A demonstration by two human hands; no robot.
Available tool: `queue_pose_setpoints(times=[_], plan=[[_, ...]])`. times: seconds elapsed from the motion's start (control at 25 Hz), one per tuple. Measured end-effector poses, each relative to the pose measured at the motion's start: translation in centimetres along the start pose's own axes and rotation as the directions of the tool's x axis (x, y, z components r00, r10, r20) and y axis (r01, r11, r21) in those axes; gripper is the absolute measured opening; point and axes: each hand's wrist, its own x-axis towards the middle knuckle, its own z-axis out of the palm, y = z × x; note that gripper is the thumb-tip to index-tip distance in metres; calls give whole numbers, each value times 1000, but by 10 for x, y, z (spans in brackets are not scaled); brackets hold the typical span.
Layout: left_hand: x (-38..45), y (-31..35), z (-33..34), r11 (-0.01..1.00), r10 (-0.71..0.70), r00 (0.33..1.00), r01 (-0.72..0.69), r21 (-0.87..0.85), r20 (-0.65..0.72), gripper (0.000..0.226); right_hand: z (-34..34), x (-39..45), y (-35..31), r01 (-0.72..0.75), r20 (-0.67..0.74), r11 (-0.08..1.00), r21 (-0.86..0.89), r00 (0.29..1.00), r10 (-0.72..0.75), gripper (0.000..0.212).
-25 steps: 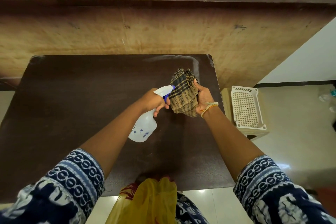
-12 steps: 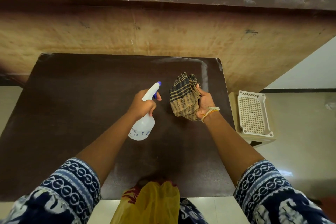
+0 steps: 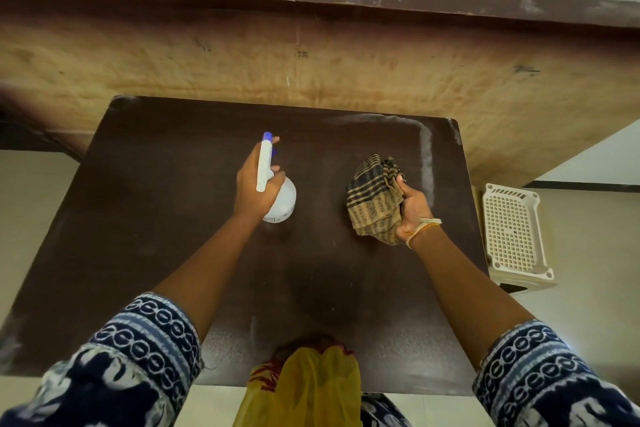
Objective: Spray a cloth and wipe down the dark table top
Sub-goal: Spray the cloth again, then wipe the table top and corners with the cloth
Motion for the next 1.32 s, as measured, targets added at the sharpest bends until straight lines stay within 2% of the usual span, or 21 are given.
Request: queue_pose_setpoints(times=[0.12,0.16,0.24,0.36,0.44,0.52,0.56,0.6,0.64,0.68,0.72,0.8,0.88,0.96,1.08,1.2,1.24,1.32], plan=[[2,-13,-6,999,-40,996,37,39,82,77,-2,2,2,2,-59,999,-40,998,-4,47],[-1,-17,-6,997,-66,995,63,38,71,81,-2,2,3,-4,-86,997,-74,996,-3,46],[-12,-24,-3,976,-207,978,208,62,-18,91,-1,2,1,-22,-113,991,-134,994,7,44],[-42,-22,14,872,-430,887,457,177,-171,91,-6,-5,-4,-13,-121,979,-204,993,-12,42],[-59,-13,28,836,-492,835,532,132,-249,83,-9,-12,-16,34,-135,963,-267,988,-72,40],[-71,-8,40,831,-521,802,555,40,-293,78,-11,-17,-27,163,-138,902,-400,962,-235,39],[-75,-5,45,820,-544,777,573,-2,-316,75,-8,-21,-31,236,-108,808,-539,932,-345,37],[-79,-4,50,798,-572,750,602,-15,-331,71,-6,-27,-31,278,-53,634,-721,891,-451,35],[-84,-4,56,769,-599,724,639,4,-341,66,-5,-31,-28,279,38,398,-874,855,-517,35],[-88,-5,61,740,-617,709,671,57,-341,57,-7,-33,-23,238,136,149,-960,857,-496,38],[-93,-7,65,724,-611,725,674,145,-318,45,-8,-36,-15,176,179,-44,-983,901,-396,45],[-101,-16,70,764,-520,828,561,320,-210,24,-15,-36,7,109,181,-320,-941,961,-207,57],[-106,-26,73,839,-385,920,384,387,-79,13,-30,-21,35,127,276,-513,-849,934,-226,57],[-107,-29,75,886,-233,972,203,417,21,14,-43,-10,64,137,382,-642,-754,887,-259,57],[-102,-27,81,882,-48,993,-10,471,111,24,-62,-3,91,162,480,-722,-673,838,-259,56],[-78,-30,99,837,45,979,-147,527,201,35,-63,20,67,215,551,-746,-630,801,-235,55],[-67,-29,107,817,43,973,-165,552,226,39,-64,33,49,178,535,-734,-656,795,-285,55],[-41,-25,120,784,32,966,-183,593,255,48,-72,59,9,40,427,-634,-772,772,-471,56]])
